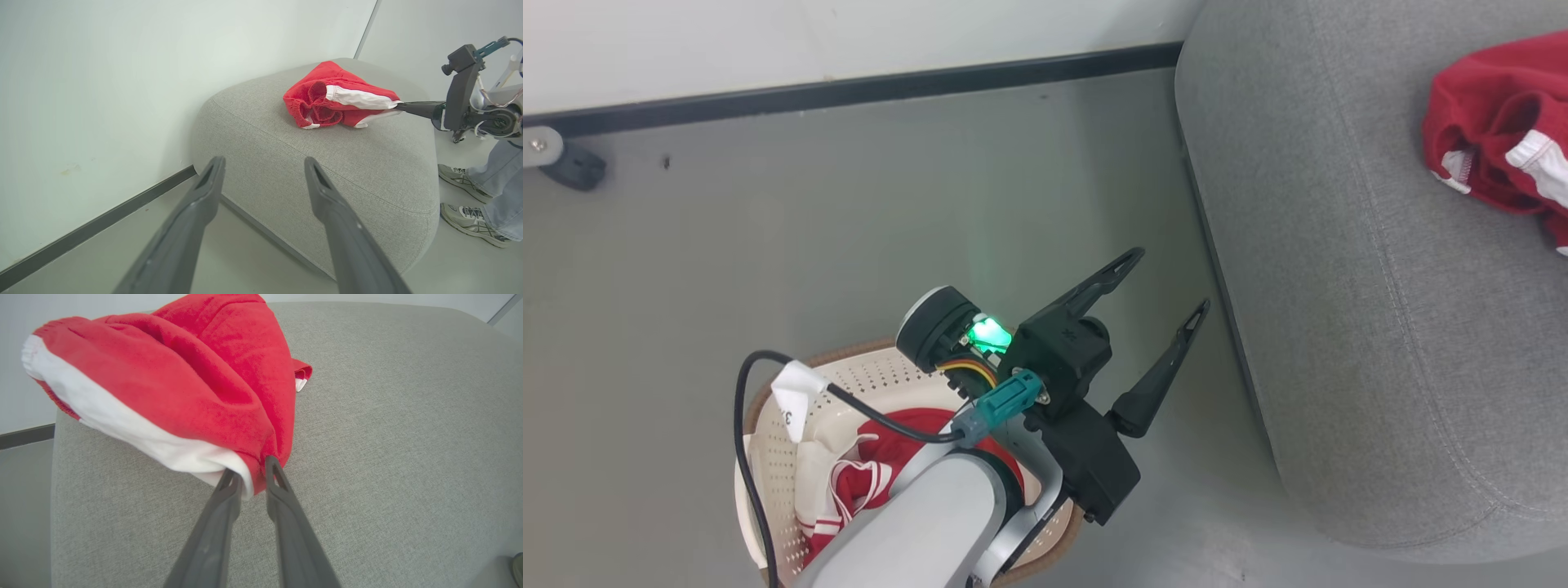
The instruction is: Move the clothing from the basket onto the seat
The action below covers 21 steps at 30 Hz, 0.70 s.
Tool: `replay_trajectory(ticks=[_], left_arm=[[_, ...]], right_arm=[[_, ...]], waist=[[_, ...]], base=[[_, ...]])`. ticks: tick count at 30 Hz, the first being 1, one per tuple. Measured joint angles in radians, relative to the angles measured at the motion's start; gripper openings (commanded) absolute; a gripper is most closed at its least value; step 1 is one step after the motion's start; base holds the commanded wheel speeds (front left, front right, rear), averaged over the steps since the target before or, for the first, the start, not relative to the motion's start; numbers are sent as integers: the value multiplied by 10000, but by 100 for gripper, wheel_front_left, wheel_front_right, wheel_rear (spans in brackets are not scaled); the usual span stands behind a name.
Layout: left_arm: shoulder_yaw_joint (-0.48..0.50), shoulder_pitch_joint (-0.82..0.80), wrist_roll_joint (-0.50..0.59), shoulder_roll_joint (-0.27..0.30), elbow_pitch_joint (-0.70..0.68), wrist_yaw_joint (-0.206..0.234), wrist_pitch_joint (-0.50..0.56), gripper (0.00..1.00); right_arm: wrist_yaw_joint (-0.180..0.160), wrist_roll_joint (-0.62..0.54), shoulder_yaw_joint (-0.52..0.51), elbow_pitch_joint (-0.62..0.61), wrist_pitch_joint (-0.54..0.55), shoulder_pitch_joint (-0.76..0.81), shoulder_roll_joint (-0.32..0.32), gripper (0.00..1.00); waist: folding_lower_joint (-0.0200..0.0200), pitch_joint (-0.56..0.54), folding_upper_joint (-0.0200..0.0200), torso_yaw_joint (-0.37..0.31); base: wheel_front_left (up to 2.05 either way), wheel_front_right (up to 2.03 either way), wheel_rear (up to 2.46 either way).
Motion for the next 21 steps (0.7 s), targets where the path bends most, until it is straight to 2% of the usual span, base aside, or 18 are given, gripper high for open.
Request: replay_trajectory(ticks=[12,21], left_arm=[[161,530,-288,165,102,0,-353,100],[382,1053,-460,313,194,13,-754,100]], right_arm=[[0,-27,167,-221,-453,43,-38,100],[0,-230,38,-1045,-706,406,-171,100]], waist=[[0,-770,0,-121],[-1,-1526,-1,-177]], base=[[0,0,0],[0,0,0]])
